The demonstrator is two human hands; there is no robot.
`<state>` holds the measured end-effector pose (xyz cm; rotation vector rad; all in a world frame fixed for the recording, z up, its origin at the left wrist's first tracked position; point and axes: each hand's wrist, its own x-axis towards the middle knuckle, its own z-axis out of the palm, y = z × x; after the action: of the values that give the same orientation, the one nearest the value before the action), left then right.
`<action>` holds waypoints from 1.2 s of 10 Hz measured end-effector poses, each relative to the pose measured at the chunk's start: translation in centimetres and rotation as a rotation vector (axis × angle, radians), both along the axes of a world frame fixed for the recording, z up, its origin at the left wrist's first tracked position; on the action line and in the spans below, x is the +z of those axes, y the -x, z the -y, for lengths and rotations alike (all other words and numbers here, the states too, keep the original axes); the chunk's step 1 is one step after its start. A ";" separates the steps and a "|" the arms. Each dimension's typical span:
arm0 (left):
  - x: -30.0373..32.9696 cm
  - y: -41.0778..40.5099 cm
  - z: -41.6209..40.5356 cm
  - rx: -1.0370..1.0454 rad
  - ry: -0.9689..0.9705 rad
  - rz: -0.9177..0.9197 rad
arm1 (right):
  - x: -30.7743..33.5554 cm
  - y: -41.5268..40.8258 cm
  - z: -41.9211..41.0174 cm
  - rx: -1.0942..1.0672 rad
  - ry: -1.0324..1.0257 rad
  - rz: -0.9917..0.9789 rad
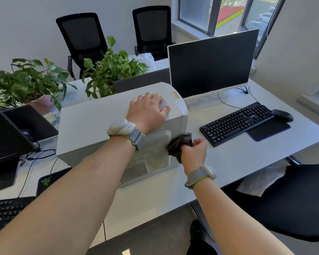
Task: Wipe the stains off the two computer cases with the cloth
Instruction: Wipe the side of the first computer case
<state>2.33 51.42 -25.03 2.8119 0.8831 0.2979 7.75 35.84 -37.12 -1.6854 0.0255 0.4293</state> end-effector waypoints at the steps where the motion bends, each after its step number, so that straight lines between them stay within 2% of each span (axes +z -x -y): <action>1: -0.1 0.0 0.0 0.000 -0.004 0.001 | -3.2 0.2 -0.1 0.043 0.202 -0.113; 2: 0.0 0.0 0.1 0.000 0.001 0.000 | -6.7 0.2 -0.4 0.096 0.290 -0.248; 3: 0.0 0.0 0.1 -0.002 0.006 0.002 | -5.7 1.0 -0.9 0.110 0.078 -0.478; 4: 0.0 0.0 0.1 -0.001 0.005 0.010 | -2.9 1.8 -2.2 0.048 -0.121 -0.570; 5: -0.1 0.0 0.0 -0.003 0.010 0.008 | -0.1 1.9 -2.8 -0.012 -0.087 -0.388; 7: -0.1 0.0 0.2 0.000 0.000 0.011 | 2.3 2.6 -1.5 0.054 -0.182 0.306; 8: 0.0 0.0 0.2 0.005 0.008 0.011 | -0.5 2.6 -0.6 0.104 -0.035 0.700; 9: 0.0 0.0 0.2 0.005 0.008 0.009 | -4.6 2.2 0.4 0.208 0.153 0.888; 10: 0.0 0.1 0.3 0.003 0.005 0.015 | -8.5 1.7 1.1 0.397 0.367 0.810; 11: 0.1 0.1 0.3 0.004 0.007 0.013 | -10.1 1.2 1.1 0.645 0.689 0.436; 12: 0.2 0.1 0.2 0.004 0.007 0.008 | -8.4 1.0 0.4 0.644 0.618 0.199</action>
<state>2.20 51.19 -24.87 2.8007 0.8859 0.3057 6.77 35.46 -45.53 -2.3313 -0.5992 0.7836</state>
